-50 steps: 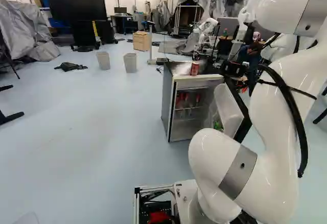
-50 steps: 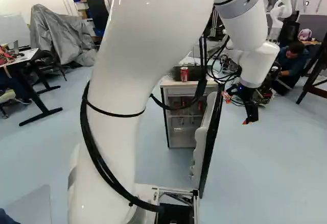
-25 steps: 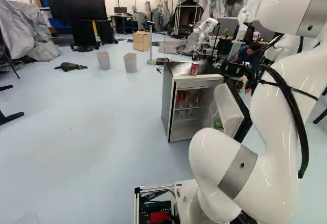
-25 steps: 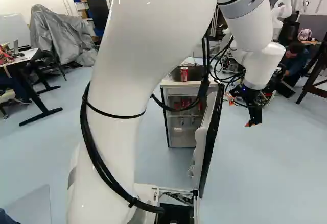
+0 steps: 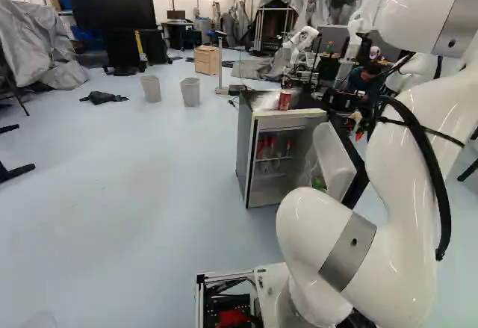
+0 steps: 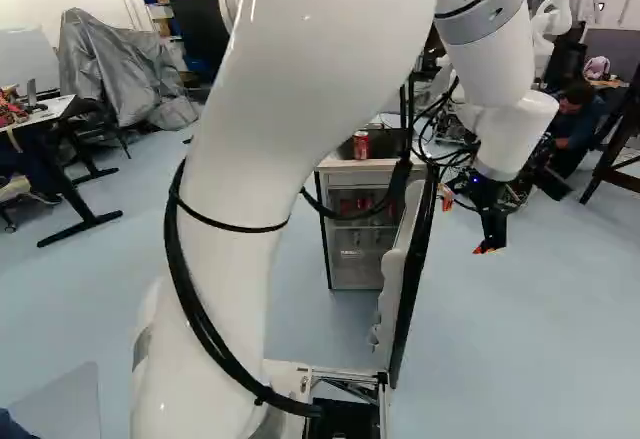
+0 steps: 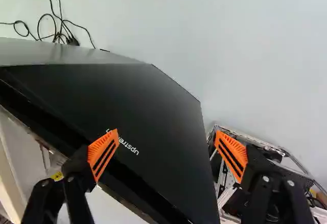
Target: Grab a drink from the fridge
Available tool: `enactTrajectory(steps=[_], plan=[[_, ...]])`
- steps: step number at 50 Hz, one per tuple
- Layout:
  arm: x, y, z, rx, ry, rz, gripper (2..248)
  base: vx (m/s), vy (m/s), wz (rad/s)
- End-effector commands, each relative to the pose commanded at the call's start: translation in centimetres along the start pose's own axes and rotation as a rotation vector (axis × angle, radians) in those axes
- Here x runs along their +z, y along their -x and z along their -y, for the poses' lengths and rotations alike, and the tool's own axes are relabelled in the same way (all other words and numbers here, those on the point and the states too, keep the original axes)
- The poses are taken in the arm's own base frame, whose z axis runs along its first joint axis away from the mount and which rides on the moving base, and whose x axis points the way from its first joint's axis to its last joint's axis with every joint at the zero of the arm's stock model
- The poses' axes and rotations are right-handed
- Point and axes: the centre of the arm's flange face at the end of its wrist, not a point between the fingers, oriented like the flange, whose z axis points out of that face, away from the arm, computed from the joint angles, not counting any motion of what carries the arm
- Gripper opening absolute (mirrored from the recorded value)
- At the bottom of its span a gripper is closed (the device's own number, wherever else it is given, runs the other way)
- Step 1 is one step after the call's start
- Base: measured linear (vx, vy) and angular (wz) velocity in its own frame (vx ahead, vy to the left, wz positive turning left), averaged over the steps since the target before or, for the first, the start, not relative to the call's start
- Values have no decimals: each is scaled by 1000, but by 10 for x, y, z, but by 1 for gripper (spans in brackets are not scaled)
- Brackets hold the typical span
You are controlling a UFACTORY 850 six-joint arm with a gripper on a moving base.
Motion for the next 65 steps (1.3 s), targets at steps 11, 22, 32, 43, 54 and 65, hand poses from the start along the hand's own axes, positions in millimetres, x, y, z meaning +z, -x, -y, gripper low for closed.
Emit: enactTrajectory(steps=[11,22,32,43,54,65], plan=[[17,-4,-2,4,7,22,247,0,0,0],[27,-6,-3,6,11,35,247,0,0,0],[28,-1,-1,1,13,41,247,0,0,0],[29,8,4,-9,15,51,247,0,0,0],[30,17,8,-20,17,61,247,0,0,0],[30,27,13,-31,20,70,247,0,0,0]])
